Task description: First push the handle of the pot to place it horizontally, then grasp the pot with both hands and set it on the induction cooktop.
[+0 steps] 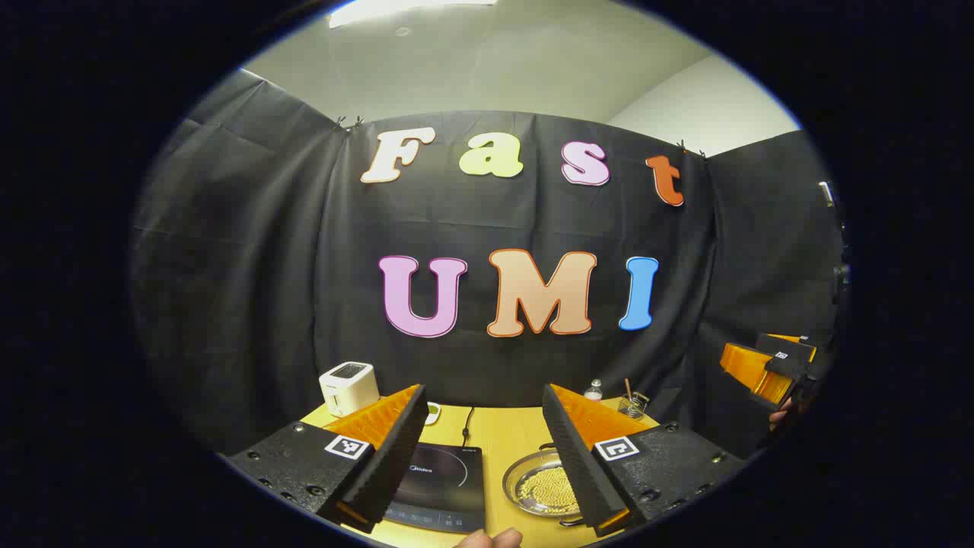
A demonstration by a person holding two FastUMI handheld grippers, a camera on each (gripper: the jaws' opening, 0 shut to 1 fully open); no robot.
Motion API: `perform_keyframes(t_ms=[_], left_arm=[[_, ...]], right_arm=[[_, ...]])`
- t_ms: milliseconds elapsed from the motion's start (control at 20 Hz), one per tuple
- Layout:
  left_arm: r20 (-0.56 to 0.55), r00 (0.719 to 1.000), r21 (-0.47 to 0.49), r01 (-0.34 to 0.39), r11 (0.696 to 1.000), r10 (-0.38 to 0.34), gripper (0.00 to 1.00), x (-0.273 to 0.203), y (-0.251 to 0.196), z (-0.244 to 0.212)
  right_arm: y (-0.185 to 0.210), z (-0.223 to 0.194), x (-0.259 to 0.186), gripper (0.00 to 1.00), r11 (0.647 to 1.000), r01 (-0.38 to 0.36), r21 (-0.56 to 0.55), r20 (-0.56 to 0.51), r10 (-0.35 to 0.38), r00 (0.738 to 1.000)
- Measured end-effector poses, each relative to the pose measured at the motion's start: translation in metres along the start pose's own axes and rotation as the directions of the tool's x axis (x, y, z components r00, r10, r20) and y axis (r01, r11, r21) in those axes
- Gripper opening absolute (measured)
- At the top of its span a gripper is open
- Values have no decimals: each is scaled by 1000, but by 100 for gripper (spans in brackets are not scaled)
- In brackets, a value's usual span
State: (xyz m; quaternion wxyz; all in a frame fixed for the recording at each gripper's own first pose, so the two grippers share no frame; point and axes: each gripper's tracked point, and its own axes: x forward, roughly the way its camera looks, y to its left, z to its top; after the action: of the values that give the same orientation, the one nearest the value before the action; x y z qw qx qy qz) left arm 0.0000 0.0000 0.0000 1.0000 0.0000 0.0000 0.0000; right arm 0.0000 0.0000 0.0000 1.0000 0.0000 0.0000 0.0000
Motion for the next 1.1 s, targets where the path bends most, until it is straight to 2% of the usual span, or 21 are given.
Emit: perform_keyframes(t_ms=[50, 250, 350, 400, 450, 500, 600, 650, 700, 750, 850, 900, 1050, 1100], left_arm=[[-13, 1000, -4, -3, 1000, 3, 92, -3, 0, -3], [-21, 999, 12, -25, 1000, 25, 93, -10, 8, -1], [-16, 999, 14, -31, 999, 31, 92, -13, 11, 2], [-17, 999, 17, -33, 999, 33, 87, -16, 11, 1], [-16, 999, 20, -37, 999, 37, 87, -18, 13, 2], [-10, 999, 20, -42, 999, 42, 92, -18, 16, 4], [-11, 999, 12, -50, 999, 50, 92, -22, 20, 2], [-13, 999, 7, -53, 999, 53, 87, -22, 23, 2], [-17, 998, 7, -57, 998, 57, 87, -24, 27, 0], [-18, 998, 8, -63, 998, 63, 92, -24, 30, 0], [-12, 997, 8, -71, 997, 71, 92, -25, 39, 1], [-12, 997, 9, -73, 997, 73, 92, -25, 42, -1], [-23, 997, -1, -75, 997, 75, 92, -21, 50, -5], [-26, 997, -3, -73, 997, 72, 87, -21, 53, -7]], right_arm=[[4, 0, -3, 97, 1000, -8, 0, -3, 8, 1000], [12, 7, -8, 100, 1000, -28, -12, 10, 28, 1000], [18, 10, -10, 100, 999, -36, 6, 14, 36, 999], [22, 11, -11, 100, 999, -42, 14, 16, 42, 999], [24, 12, -12, 100, 999, -46, 14, 19, 46, 999], [27, 13, -14, 100, 999, -53, 9, 20, 53, 998], [35, 13, -14, 98, 998, -68, 3, 17, 68, 998], [40, 12, -14, 98, 997, -75, 6, 13, 75, 997], [43, 11, -13, 98, 997, -80, 9, 7, 80, 997], [47, 7, -12, 94, 996, -85, 12, -3, 85, 996], [56, 1, -9, 94, 996, -92, 7, -19, 92, 996], [63, -2, -7, 98, 995, -100, 2, -24, 100, 995], [83, -16, -2, 94, 992, -124, 6, -63, 124, 990], [87, -23, 2, 94, 992, -126, 15, -82, 127, 989]])
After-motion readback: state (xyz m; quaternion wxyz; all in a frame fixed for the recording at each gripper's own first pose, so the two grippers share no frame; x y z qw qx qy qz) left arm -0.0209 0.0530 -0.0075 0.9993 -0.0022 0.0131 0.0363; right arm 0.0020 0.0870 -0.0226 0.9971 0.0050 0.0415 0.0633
